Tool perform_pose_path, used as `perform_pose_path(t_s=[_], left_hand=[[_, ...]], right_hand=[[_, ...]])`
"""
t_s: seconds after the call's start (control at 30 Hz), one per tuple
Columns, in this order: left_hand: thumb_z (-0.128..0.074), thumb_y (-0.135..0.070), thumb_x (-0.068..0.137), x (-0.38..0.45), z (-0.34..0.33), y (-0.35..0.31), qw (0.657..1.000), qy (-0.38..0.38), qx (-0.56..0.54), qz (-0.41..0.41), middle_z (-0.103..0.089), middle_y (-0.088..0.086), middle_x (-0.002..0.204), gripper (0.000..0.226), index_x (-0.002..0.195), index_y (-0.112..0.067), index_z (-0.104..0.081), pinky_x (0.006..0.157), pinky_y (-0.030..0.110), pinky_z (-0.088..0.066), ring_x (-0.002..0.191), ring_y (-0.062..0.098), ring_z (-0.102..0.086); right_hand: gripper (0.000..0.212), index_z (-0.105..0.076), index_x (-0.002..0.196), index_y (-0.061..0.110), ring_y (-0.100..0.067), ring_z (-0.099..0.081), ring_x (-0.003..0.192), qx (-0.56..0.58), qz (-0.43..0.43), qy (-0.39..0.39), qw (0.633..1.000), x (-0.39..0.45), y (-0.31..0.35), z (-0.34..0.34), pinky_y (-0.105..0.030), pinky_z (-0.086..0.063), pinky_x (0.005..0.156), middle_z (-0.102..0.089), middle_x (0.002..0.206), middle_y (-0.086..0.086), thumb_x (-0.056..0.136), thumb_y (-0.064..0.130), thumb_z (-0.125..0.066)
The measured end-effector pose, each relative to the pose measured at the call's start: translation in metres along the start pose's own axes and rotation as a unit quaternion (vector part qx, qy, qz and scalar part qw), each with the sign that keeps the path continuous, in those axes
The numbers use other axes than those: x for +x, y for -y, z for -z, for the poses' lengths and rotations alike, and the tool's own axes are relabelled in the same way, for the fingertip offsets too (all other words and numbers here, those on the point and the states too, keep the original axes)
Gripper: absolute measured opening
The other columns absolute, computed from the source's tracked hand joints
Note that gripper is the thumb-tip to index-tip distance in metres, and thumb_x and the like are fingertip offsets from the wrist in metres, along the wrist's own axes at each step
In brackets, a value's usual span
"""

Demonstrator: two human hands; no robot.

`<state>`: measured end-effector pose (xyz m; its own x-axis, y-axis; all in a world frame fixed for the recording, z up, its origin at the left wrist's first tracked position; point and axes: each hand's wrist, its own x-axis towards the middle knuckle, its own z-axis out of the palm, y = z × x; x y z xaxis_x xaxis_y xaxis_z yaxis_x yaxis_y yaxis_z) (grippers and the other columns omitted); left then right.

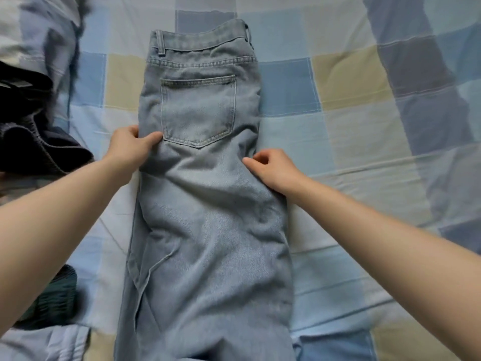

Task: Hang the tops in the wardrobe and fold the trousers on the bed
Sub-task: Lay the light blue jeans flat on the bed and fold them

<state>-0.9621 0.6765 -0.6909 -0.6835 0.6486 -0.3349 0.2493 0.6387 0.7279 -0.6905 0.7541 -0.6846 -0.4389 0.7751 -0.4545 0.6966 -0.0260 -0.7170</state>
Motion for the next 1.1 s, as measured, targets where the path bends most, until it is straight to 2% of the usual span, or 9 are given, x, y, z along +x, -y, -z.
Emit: perform_pose_path(t_s=[0.2, 0.37, 0.5, 0.67, 0.73, 0.8, 0.97, 1.03, 1.1], left_hand=[[-0.058, -0.028, 0.095, 0.005, -0.019, -0.007, 0.988, 0.025, 0.146, -0.054, -0.065, 0.016, 0.119, 0.025, 0.115, -0.012, -0.06, 0.096, 0.042, -0.046, 0.111, 0.035, -0.059], [-0.061, -0.032, 0.093, 0.005, -0.022, -0.007, 0.988, -0.04, 0.149, -0.03, -0.064, 0.024, 0.115, 0.029, 0.105, -0.006, -0.06, 0.086, 0.041, -0.042, 0.108, 0.04, -0.057], [-0.065, -0.049, 0.087, -0.006, -0.013, -0.006, 0.998, -0.041, 0.03, 0.039, -0.057, 0.01, 0.067, 0.041, 0.071, -0.013, -0.054, 0.061, 0.033, -0.042, 0.068, 0.024, -0.054], [-0.073, -0.049, 0.081, -0.024, -0.006, 0.007, 0.996, 0.029, 0.021, 0.085, -0.052, 0.001, 0.06, 0.042, 0.063, -0.015, -0.057, 0.053, 0.028, -0.04, 0.054, 0.014, -0.047], [-0.076, -0.048, 0.079, -0.021, -0.003, 0.011, 0.995, 0.001, 0.071, 0.066, -0.051, 0.002, 0.057, 0.045, 0.057, -0.015, -0.054, 0.057, 0.032, -0.039, 0.053, 0.015, -0.045], [-0.079, -0.049, 0.074, -0.018, -0.005, 0.01, 0.99, -0.066, 0.121, 0.044, -0.04, 0.002, 0.051, 0.055, 0.05, -0.015, -0.044, 0.059, 0.034, -0.034, 0.051, 0.018, -0.035], [-0.08, -0.052, 0.07, -0.025, -0.008, 0.016, 0.988, -0.107, 0.067, 0.088, -0.038, 0.001, 0.052, 0.057, 0.049, -0.017, -0.039, 0.06, 0.028, -0.036, 0.058, 0.022, -0.039], [-0.081, -0.055, 0.067, -0.038, 0.003, 0.022, 0.99, -0.066, 0.025, 0.119, -0.043, 0.003, 0.053, 0.054, 0.052, -0.018, -0.045, 0.042, 0.022, -0.038, 0.052, 0.022, -0.042], [-0.083, -0.056, 0.064, -0.058, 0.01, 0.029, 0.988, 0.003, -0.037, 0.151, -0.05, 0.003, 0.06, 0.046, 0.062, -0.019, -0.055, 0.035, 0.016, -0.04, 0.051, 0.018, -0.046]], right_hand=[[0.024, -0.071, 0.09, 0.004, -0.023, -0.062, 0.086, 0.063, -0.068, -0.215, 0.972, -0.007, -0.052, 0.023, -0.032, -0.043, 0.074, -0.071, 0.095, -0.016, 0.092, 0.026, -0.061], [0.034, -0.058, 0.061, 0.017, -0.025, -0.06, 0.074, 0.065, -0.155, -0.132, 0.977, 0.001, -0.057, 0.027, -0.03, -0.046, 0.067, -0.062, 0.07, -0.005, 0.083, 0.042, -0.064], [0.037, -0.049, 0.067, 0.02, -0.021, -0.046, 0.05, 0.093, -0.21, -0.034, 0.973, 0.008, -0.042, 0.047, -0.026, -0.038, 0.049, -0.045, 0.059, -0.003, 0.075, 0.056, -0.055], [0.036, -0.055, 0.085, 0.011, -0.025, -0.051, 0.088, -0.024, -0.058, -0.034, 0.997, 0.062, 0.005, 0.046, -0.03, -0.037, 0.073, -0.055, 0.087, -0.012, 0.097, 0.042, -0.043], [0.035, -0.058, 0.117, 0.002, -0.032, -0.055, 0.111, -0.052, -0.063, -0.04, 0.996, 0.079, 0.007, 0.039, -0.03, -0.041, 0.087, -0.059, 0.119, -0.019, 0.099, 0.028, -0.044], [0.031, -0.058, 0.115, 0.003, -0.035, -0.053, 0.118, -0.075, -0.095, -0.092, 0.988, 0.084, -0.002, 0.033, -0.03, -0.041, 0.091, -0.057, 0.127, -0.02, 0.098, 0.026, -0.047], [0.034, -0.058, 0.077, 0.014, -0.026, -0.055, 0.071, 0.065, -0.153, -0.151, 0.974, 0.055, -0.024, 0.033, -0.027, -0.045, 0.062, -0.058, 0.077, -0.008, 0.093, 0.043, -0.047], [0.043, -0.056, 0.074, 0.016, -0.019, -0.046, 0.045, 0.148, -0.209, -0.073, 0.964, 0.022, -0.032, 0.046, -0.022, -0.042, 0.045, -0.052, 0.062, -0.004, 0.092, 0.053, -0.042], [0.046, -0.051, 0.072, 0.019, -0.014, -0.045, 0.045, 0.234, -0.243, 0.024, 0.941, -0.011, -0.045, 0.055, -0.025, -0.046, 0.051, -0.049, 0.054, 0.0, 0.092, 0.06, -0.042]])
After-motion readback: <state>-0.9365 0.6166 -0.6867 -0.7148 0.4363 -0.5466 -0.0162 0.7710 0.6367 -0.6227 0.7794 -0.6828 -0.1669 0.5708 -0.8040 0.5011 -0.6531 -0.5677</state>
